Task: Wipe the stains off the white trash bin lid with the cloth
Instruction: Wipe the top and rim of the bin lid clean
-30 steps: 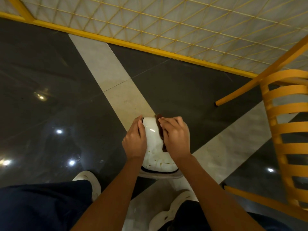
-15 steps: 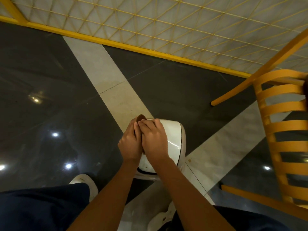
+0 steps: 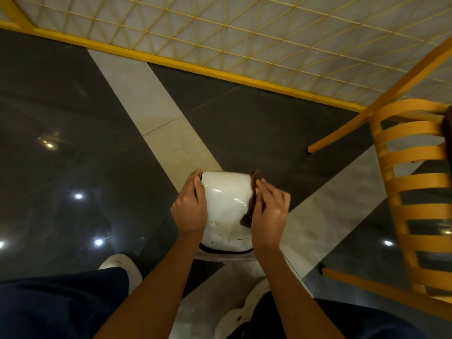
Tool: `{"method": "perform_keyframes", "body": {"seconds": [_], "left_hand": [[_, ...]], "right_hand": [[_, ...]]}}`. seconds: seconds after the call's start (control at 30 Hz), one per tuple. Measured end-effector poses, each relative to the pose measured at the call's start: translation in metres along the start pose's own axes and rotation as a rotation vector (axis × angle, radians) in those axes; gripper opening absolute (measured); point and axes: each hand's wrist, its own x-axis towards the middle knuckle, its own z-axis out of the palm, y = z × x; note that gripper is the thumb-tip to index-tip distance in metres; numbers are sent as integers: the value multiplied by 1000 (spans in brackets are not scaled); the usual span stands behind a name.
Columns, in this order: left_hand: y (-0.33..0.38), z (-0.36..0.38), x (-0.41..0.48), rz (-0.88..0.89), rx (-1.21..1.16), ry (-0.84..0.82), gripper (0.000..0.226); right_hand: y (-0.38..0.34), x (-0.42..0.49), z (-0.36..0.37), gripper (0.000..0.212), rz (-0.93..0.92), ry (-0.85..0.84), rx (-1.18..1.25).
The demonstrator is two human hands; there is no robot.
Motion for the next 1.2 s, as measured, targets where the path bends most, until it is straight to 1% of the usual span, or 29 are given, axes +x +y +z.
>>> {"method": "perform_keyframes", "body": {"seconds": [0.07, 0.13, 0.2, 0.3, 0.37, 0.43, 0.57, 0.67, 0.83, 0.9, 0.97, 1.0, 1.1, 1.13, 1.17, 1.2], "left_hand": [[0, 0, 0, 9, 9, 3, 43], [0, -1, 0, 11, 18, 2, 43], [1, -1, 0, 9, 14, -7, 43], [3, -1, 0, 17, 19, -4, 42], [3, -1, 0, 15, 19, 0, 42], [2, -1, 0, 10, 19, 3, 42], [1, 0, 0, 4, 19, 1, 42], [2, 0, -1, 19, 20, -3, 43], [2, 0, 0, 4, 18, 1, 43], [2, 0, 1, 1, 15, 1, 43], [2, 0, 1, 1, 14, -6, 43], [2, -1, 1, 4, 17, -8, 43], [1, -2, 0, 0, 15, -15, 40], [2, -2, -1, -4, 14, -19, 37], [2, -2, 0, -9, 16, -22, 35], [3, -2, 0, -6, 21, -21, 35]], "right_hand": [[4, -22, 0, 32, 67, 70, 50], [3, -26, 0, 31, 101, 109, 88], [0, -11, 0, 26, 144, 87, 96], [-2, 22, 0, 24, 190, -13, 60], [-1, 29, -1, 24, 118, -40, 40], [2, 17, -4, 25, 40, -33, 50], [16, -29, -6, 33, -67, 11, 82], [19, -34, -6, 34, -109, 29, 65], [4, 11, -4, 26, -120, -69, -22], [1, 18, -1, 28, -146, -117, -43], [-1, 8, -2, 30, -163, -198, -3], [-1, -1, -4, 32, -220, -245, 8], [12, -20, -8, 43, -559, -350, -110], [15, -17, -8, 45, -606, -359, -122], [14, -12, -7, 42, -610, -344, -119], [9, -8, -7, 39, -568, -314, -101]]}}
